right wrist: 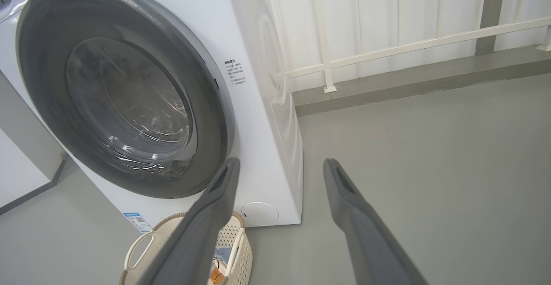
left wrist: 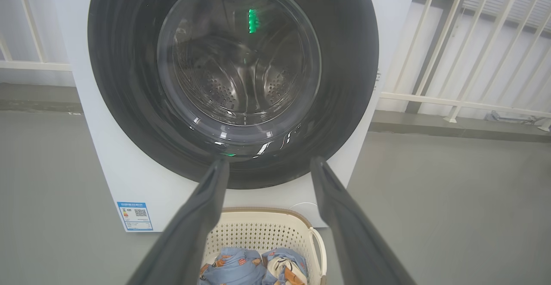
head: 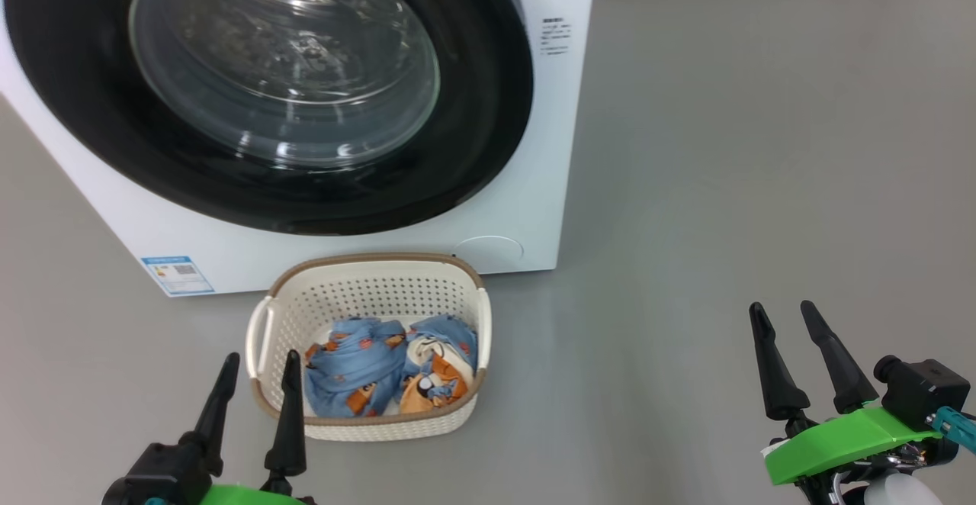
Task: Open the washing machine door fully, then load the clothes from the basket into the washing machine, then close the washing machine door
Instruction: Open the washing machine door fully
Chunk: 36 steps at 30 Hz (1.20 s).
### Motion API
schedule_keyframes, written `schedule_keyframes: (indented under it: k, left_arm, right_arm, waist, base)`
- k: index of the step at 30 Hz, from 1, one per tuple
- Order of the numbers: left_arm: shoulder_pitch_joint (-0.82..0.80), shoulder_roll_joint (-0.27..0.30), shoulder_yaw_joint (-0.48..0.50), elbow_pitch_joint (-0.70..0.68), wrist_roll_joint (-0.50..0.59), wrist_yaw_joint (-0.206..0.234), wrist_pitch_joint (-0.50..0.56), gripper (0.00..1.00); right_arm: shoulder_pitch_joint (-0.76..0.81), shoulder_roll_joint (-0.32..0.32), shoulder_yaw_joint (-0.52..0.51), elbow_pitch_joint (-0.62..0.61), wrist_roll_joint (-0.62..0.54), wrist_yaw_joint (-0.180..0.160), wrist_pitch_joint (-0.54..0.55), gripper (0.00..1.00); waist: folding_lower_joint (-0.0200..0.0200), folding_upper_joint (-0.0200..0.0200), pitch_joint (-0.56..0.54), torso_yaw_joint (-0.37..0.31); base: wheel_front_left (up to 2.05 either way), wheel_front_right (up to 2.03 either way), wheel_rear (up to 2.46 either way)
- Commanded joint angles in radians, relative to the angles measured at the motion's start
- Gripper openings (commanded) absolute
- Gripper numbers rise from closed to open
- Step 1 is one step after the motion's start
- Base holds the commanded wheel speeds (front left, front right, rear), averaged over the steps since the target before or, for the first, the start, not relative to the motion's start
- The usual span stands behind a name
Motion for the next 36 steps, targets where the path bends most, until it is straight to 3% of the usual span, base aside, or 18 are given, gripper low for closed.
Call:
schedule_keyframes:
  k: [1,29,30,31,33,36]
  left_arm:
    - [-0.04,0.012,0.03,-0.03,-0.004,0.001,-0.007,1.0]
    - [-0.036,0.008,0.026,-0.035,-0.014,0.001,-0.007,1.0]
    - [-0.036,0.008,0.025,-0.035,-0.015,0.001,-0.007,1.0]
    - [-0.036,0.008,0.024,-0.035,-0.016,0.001,-0.007,1.0]
    - [-0.035,0.007,0.022,-0.034,-0.017,0.001,-0.007,1.0]
    - [-0.035,0.007,0.02,-0.035,-0.019,0.001,-0.007,1.0]
  right_arm:
    - [-0.04,-0.011,0.018,-0.027,-0.005,0.008,-0.012,1.0]
    - [-0.051,-0.017,0.013,-0.026,0.0,0.008,-0.012,1.0]
    - [-0.052,-0.017,0.013,-0.025,0.002,0.008,-0.012,0.89]
    - [-0.054,-0.017,0.013,-0.025,0.005,0.008,-0.012,0.49]
    - [-0.06,-0.015,0.016,-0.024,0.026,0.008,-0.012,0.0]
    - [-0.072,-0.012,0.018,-0.023,0.063,0.008,-0.012,0.0]
  waist:
    - [0.0,0.0,0.002,0.0]
    - [0.0,0.0,0.01,0.013]
    - [0.0,0.0,0.01,0.014]
    - [0.0,0.0,0.011,0.015]
    - [0.0,0.0,0.012,0.018]
    - [0.0,0.0,0.014,0.02]
  base:
    - [0.59,0.59,-1.19]
    - [0.07,0.07,-0.14]
    - [0.0,0.0,0.0]
    - [0.0,0.0,0.0]
    - [0.0,0.0,0.0]
    - [0.0,0.0,0.0]
